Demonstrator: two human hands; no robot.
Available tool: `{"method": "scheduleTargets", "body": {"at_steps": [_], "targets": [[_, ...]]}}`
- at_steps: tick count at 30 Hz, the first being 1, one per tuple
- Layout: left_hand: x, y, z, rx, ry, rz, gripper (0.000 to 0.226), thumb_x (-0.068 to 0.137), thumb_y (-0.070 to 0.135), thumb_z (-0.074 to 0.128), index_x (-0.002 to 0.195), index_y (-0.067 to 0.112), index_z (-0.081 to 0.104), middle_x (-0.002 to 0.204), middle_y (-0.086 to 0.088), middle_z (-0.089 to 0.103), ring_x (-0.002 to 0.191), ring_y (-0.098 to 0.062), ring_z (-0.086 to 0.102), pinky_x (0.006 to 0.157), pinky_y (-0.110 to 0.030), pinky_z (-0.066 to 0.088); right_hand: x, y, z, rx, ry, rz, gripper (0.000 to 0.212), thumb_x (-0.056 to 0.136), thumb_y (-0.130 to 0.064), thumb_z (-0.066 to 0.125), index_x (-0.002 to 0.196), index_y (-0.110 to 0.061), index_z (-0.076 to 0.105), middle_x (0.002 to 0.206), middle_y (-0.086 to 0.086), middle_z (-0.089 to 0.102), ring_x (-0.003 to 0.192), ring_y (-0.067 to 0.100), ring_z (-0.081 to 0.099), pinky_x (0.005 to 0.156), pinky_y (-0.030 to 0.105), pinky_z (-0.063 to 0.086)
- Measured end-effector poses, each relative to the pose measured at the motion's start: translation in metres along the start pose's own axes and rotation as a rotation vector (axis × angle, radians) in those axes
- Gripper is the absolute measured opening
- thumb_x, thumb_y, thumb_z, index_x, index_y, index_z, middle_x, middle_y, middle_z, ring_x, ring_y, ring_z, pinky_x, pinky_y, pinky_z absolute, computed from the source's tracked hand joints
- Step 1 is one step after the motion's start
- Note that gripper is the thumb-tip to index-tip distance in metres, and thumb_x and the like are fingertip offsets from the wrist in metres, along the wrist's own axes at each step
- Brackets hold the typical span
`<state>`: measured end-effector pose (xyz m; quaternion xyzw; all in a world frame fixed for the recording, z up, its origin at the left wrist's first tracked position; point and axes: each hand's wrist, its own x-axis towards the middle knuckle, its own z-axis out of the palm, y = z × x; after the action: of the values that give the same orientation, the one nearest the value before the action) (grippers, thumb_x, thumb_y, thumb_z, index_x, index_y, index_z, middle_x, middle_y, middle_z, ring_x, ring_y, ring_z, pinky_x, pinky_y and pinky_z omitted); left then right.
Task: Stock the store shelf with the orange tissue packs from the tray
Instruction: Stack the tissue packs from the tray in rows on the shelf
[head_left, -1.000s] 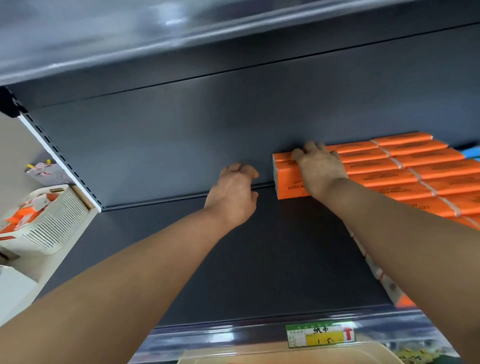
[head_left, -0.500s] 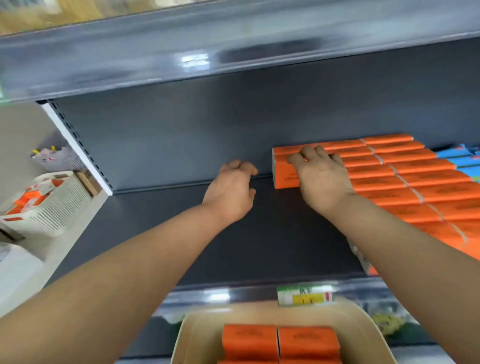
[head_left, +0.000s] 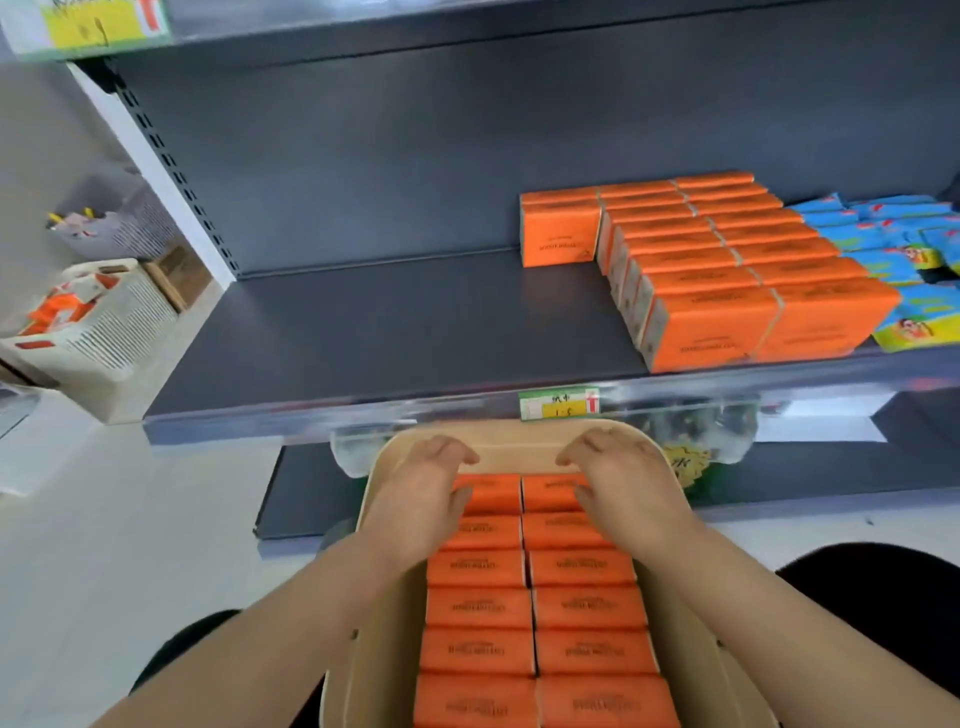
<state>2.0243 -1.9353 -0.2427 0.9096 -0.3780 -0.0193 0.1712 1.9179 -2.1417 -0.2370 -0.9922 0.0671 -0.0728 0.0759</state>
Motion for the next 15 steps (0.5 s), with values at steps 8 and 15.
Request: {"method": "scheduleTargets", "body": {"at_steps": [8,15], "targets": [[-0.043,-0.008,0.043,-0.063,-0.081,-0.005,0.029,0.093,0.018,0.051,0.121,0.02,0.056,0.123,0.004,0.055,0.113,-0.015,0.049,0.092,-0.029,0.045,-0.039,-0.004,0.043,0.007,-0.264,0.086,0.037,0.089,-0.02,0.049,0.126,-0.027,0.051,0.125,-0.004,0.051,0.119,0.02,0.044,0.094,0.037,0.039],[-0.045,-0.012,0.061,0.007,-0.134,-0.069,0.03,0.096,0.02,0.044,0.125,0.022,0.049,0.125,0.005,0.052,0.112,-0.015,0.045,0.093,-0.031,0.044,-0.04,-0.011,0.066,0.003,-0.251,0.098,0.042,0.095,-0.016,0.041,0.136,-0.028,0.042,0.136,-0.006,0.046,0.126,0.019,0.04,0.097,0.037,0.036]]}}
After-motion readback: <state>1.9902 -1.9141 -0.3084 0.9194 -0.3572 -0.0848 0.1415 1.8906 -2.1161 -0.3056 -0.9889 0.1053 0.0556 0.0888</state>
